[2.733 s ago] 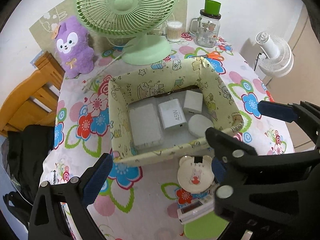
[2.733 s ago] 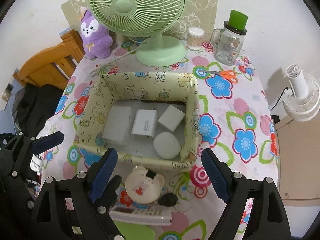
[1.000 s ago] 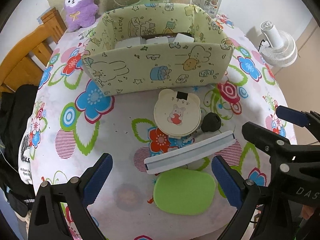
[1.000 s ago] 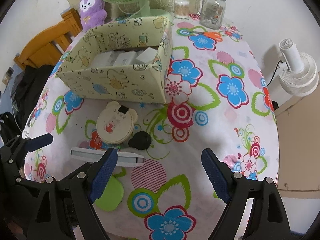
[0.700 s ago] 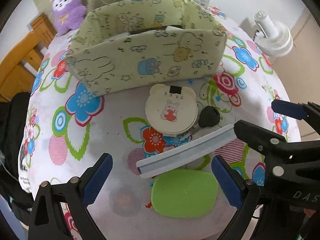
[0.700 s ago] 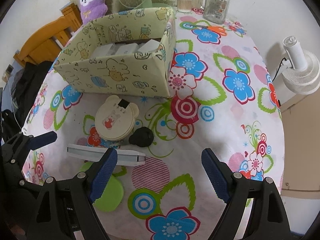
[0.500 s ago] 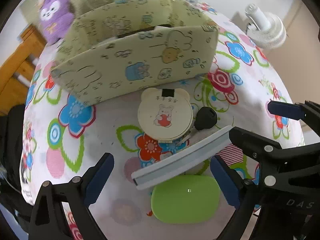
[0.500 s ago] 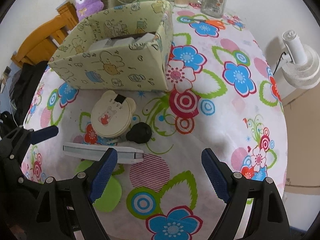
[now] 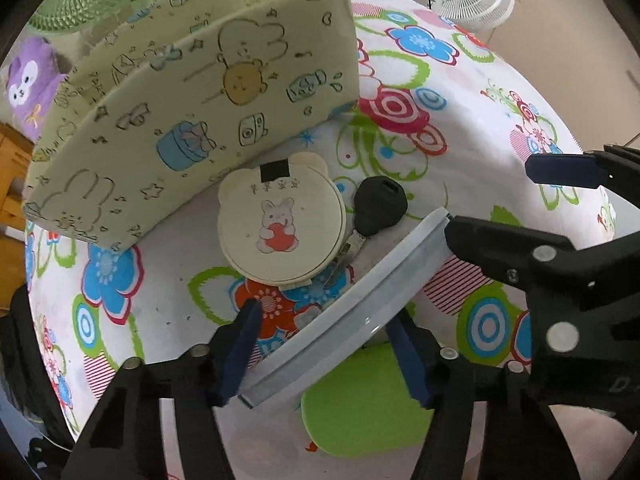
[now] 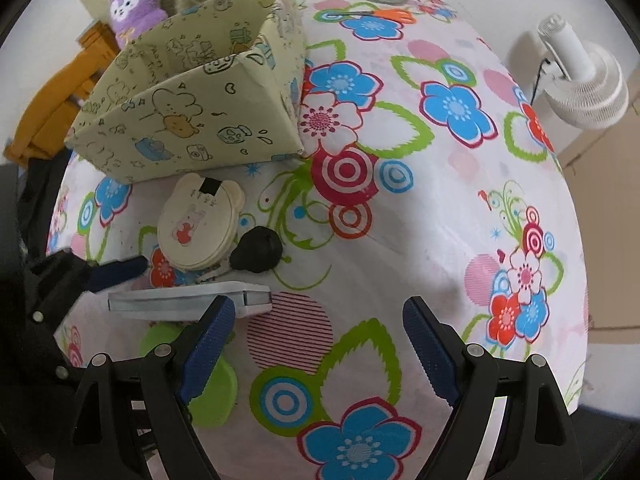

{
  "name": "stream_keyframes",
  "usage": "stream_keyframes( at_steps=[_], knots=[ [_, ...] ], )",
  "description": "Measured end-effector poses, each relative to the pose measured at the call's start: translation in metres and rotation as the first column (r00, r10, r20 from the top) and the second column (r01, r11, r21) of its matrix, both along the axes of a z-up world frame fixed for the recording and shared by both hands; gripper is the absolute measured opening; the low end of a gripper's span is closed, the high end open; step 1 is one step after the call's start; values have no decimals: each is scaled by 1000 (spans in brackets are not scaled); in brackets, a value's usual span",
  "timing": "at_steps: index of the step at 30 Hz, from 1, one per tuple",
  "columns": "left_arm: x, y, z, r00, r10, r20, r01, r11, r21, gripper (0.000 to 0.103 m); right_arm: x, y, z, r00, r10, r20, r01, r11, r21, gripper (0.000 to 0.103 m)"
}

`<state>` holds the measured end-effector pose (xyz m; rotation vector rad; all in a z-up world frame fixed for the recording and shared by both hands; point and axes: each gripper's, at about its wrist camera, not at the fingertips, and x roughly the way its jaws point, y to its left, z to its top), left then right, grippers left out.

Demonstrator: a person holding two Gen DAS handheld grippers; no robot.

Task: Organize rigid objects
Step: 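Lower the left gripper onto the white remote control and close it, then lift the remote with the left gripper while the right gripper grasps the black round object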

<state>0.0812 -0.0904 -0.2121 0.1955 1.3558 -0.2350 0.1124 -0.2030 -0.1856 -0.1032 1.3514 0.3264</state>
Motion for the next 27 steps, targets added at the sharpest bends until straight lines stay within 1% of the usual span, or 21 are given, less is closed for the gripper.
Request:
stream_keyframes(
  at_steps=[3, 7, 10, 11, 14, 22, 27],
  knots=[
    [1, -3, -2, 1000, -22, -8, 22, 1000, -15, 55, 0, -1, 0, 1000, -21, 0, 21, 1000, -2, 88],
    [2, -13, -6, 998, -54, -18, 54, 998, -14, 37, 1, -1, 0, 999, -41, -1, 41, 999, -3, 88],
    [2, -16, -7, 998, -55, -15, 55, 998, -7, 33, 2, -1, 0, 999, -48, 0, 48, 999, -9, 88],
    [1, -16, -7, 999, -50, -17, 49, 999, -9, 30, 2, -1, 0, 999, -50, 0, 50, 999, -11, 88],
    [-1, -15, -3, 999, -30, -15, 30, 999, -33, 23, 2, 0, 0, 999, -51, 0, 51, 999, -10, 88],
    [-12, -7, 13, 1000, 25, 18, -24, 999, -45, 22, 7, 11, 7, 1000, -14, 16, 14, 1000, 2, 88],
    [-14, 21, 21, 995, 93, 30, -91, 995, -45, 22, 11, 24, 11, 999, 26, 26, -26, 1000, 15, 88]
  ],
)
